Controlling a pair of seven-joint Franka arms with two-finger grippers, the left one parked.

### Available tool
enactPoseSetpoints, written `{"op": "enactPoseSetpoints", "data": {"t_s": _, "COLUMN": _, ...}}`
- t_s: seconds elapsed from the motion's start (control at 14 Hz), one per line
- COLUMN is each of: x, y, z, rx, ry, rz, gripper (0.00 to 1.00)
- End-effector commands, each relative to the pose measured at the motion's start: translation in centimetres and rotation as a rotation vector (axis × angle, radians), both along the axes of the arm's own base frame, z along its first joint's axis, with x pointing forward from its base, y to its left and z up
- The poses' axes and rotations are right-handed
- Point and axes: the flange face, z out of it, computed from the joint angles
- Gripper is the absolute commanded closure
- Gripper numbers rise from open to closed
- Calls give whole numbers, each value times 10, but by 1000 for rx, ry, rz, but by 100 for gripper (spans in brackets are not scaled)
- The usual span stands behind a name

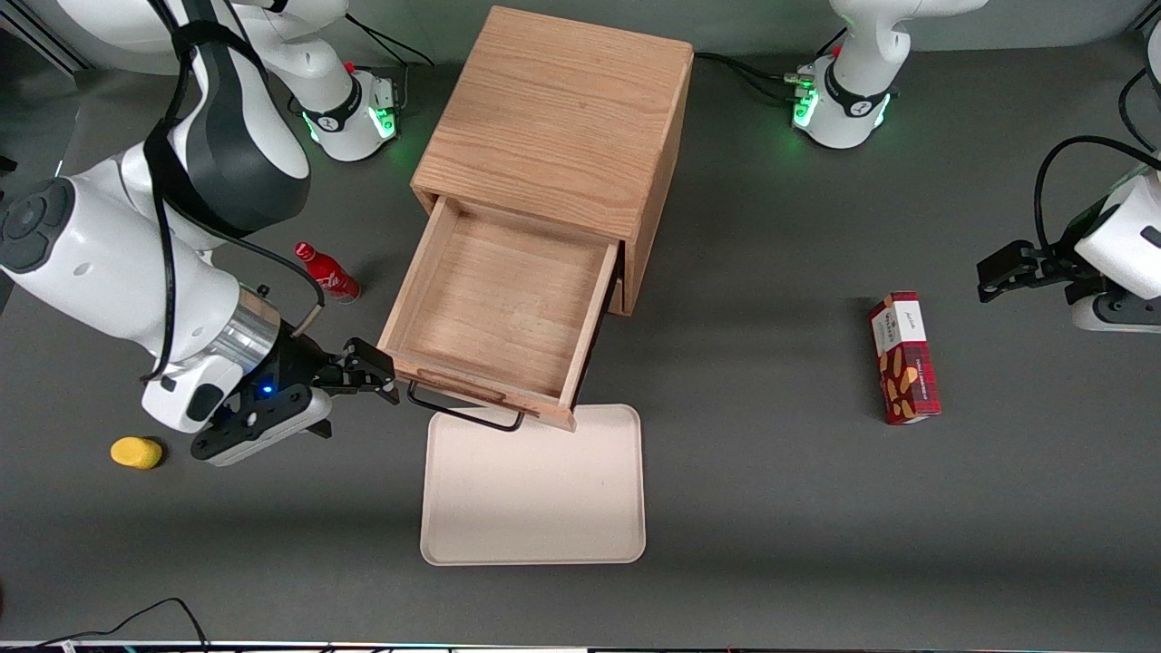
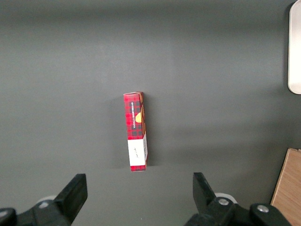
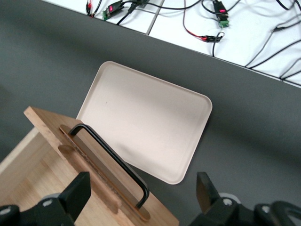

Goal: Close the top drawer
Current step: 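Lower the right gripper onto the drawer's black handle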

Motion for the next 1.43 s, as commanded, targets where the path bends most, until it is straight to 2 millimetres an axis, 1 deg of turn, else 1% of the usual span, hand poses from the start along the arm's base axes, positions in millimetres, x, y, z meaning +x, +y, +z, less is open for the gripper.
{"op": "enactPoseSetpoints", "data": {"t_s": 0.0, "x": 14, "y": 4, "z": -6, "rx": -10, "ry": -67, "rz": 138, "gripper": 0}}
{"op": "enactPoseSetpoints", "data": {"t_s": 0.14, "x": 18, "y": 7, "z": -13, "rx": -20, "ry": -89, "rz": 196, "gripper": 0}}
{"op": "enactPoseSetpoints", "data": {"t_s": 0.36, "x": 26, "y": 11, "z": -21, "rx": -44, "ry": -174, "rz": 319, "gripper": 0}}
{"op": "enactPoseSetpoints", "data": {"t_s": 0.5, "x": 28, "y": 11, "z": -26, "rx": -43, "ry": -169, "rz": 322, "gripper": 0}}
{"op": "enactPoseSetpoints", "data": {"t_s": 0.65, "x": 25, "y": 19, "z": -33, "rx": -41, "ry": -157, "rz": 333, "gripper": 0}}
{"op": "enactPoseSetpoints", "data": {"t_s": 0.86, "x": 26, "y": 20, "z": -42, "rx": -56, "ry": -152, "rz": 374, "gripper": 0}}
{"op": "enactPoseSetpoints", "data": {"t_s": 0.93, "x": 26, "y": 23, "z": -52, "rx": -58, "ry": -136, "rz": 387, "gripper": 0}}
{"op": "enactPoseSetpoints", "data": {"t_s": 1.08, "x": 24, "y": 34, "z": -67, "rx": -58, "ry": -113, "rz": 407, "gripper": 0}}
{"op": "enactPoseSetpoints", "data": {"t_s": 1.22, "x": 21, "y": 43, "z": -74, "rx": -52, "ry": -100, "rz": 421, "gripper": 0}}
{"op": "enactPoseSetpoints", "data": {"t_s": 1.29, "x": 20, "y": 44, "z": -83, "rx": -54, "ry": -77, "rz": 425, "gripper": 0}}
{"op": "enactPoseSetpoints", "data": {"t_s": 1.36, "x": 19, "y": 43, "z": -86, "rx": -56, "ry": -68, "rz": 432, "gripper": 0}}
